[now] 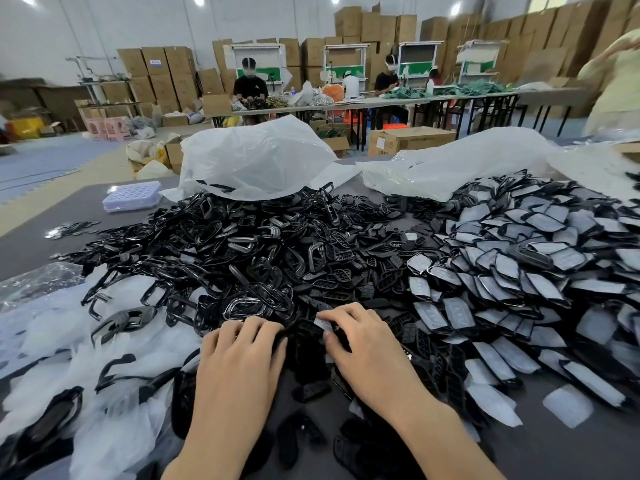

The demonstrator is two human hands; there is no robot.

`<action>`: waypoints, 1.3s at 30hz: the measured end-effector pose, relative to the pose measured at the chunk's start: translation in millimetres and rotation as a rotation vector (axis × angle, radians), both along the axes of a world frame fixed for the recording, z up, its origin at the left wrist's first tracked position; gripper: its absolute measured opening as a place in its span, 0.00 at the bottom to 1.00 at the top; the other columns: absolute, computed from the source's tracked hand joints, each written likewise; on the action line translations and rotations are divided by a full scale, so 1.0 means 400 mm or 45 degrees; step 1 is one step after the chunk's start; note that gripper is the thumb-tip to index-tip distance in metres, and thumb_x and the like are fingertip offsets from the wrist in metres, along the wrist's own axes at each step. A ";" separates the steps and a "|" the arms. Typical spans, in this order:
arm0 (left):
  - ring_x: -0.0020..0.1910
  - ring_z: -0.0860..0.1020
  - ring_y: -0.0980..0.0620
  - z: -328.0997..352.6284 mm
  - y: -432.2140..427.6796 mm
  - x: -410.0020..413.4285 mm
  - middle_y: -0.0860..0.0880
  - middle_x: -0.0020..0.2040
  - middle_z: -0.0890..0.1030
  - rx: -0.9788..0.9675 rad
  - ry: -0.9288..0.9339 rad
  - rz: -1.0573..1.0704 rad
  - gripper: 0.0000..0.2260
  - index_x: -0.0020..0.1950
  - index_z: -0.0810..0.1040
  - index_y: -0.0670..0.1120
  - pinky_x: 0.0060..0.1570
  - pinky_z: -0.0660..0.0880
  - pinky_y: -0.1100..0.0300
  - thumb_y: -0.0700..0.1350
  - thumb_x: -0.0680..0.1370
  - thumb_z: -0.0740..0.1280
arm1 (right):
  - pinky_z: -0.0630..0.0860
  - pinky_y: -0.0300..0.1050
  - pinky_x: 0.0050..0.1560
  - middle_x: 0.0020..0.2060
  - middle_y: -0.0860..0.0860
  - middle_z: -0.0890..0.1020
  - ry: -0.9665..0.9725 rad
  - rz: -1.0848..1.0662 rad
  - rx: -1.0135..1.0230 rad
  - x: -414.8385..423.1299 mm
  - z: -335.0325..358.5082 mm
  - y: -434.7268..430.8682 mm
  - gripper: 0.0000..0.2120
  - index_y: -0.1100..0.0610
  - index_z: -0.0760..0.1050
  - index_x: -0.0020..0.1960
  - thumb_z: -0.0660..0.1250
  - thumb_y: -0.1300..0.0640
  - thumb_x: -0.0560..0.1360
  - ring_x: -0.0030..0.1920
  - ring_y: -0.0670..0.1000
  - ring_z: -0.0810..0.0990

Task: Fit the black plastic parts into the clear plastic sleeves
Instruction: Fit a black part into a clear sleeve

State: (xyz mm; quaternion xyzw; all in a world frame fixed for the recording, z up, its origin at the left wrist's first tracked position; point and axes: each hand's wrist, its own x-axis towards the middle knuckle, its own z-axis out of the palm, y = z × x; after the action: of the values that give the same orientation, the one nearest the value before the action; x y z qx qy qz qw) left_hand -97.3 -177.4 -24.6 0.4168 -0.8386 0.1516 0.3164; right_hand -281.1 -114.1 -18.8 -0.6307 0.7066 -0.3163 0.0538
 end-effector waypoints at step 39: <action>0.44 0.78 0.56 0.074 0.080 -0.019 0.60 0.43 0.77 0.753 0.892 -0.469 0.13 0.61 0.76 0.65 0.46 0.72 0.69 0.58 0.84 0.54 | 0.74 0.39 0.27 0.30 0.47 0.69 -2.135 0.117 -0.243 0.002 0.084 -0.003 0.11 0.54 0.69 0.42 0.70 0.61 0.77 0.25 0.44 0.67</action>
State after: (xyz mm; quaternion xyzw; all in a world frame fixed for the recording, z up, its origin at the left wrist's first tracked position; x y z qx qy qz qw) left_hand -104.9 -145.6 5.1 0.3593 -0.7486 -0.3007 0.4691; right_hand -280.3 -115.1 14.9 -0.2170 0.3767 -0.7355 0.5197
